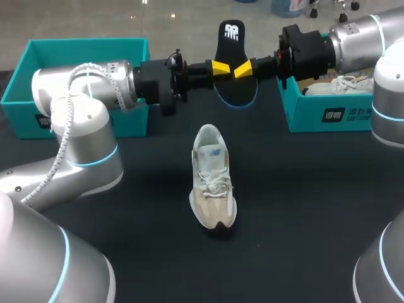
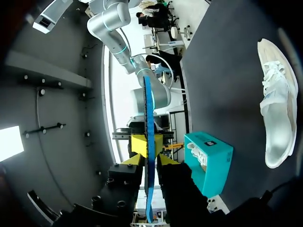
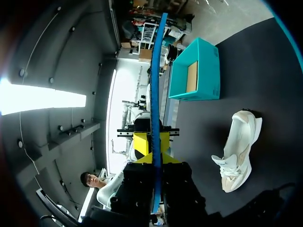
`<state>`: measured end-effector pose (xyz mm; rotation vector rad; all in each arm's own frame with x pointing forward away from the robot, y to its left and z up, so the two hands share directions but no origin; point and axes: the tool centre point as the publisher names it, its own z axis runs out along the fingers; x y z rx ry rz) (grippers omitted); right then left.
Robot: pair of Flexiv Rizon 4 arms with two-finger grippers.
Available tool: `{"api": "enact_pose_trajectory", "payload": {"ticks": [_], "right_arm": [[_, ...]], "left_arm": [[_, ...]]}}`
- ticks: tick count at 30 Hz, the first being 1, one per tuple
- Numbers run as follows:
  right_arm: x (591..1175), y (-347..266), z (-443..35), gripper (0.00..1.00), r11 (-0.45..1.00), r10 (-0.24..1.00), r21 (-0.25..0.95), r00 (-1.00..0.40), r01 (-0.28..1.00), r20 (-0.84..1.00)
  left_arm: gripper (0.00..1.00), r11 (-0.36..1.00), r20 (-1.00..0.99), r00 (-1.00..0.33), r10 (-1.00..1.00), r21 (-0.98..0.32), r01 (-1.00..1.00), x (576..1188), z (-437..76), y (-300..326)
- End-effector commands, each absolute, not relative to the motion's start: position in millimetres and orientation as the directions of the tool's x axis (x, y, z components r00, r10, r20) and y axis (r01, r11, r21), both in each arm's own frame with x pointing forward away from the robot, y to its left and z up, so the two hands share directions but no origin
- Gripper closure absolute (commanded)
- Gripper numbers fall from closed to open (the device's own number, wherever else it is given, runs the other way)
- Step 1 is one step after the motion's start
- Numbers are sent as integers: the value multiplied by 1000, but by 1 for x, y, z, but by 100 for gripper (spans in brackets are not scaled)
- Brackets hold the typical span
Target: Take the shoe out of the shoebox, open the shoe tongue, remove and reinsert the insole, then place the shoe into the shoebox
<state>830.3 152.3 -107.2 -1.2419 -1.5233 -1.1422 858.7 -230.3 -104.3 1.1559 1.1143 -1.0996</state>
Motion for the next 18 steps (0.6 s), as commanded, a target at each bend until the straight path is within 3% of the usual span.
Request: {"api": "enact_pose_trajectory", "payload": {"ticks": [1, 18], "right_arm": [[829, 152, -104, 100, 76, 222, 159, -172, 984, 960], [830, 140, -100, 100, 60, 232, 205, -213, 977, 949]], "left_arm": [[0, 63, -990, 134, -52, 130, 989, 860, -101, -222], [0, -135, -983, 169, 65, 159, 978, 873, -118, -155]]}}
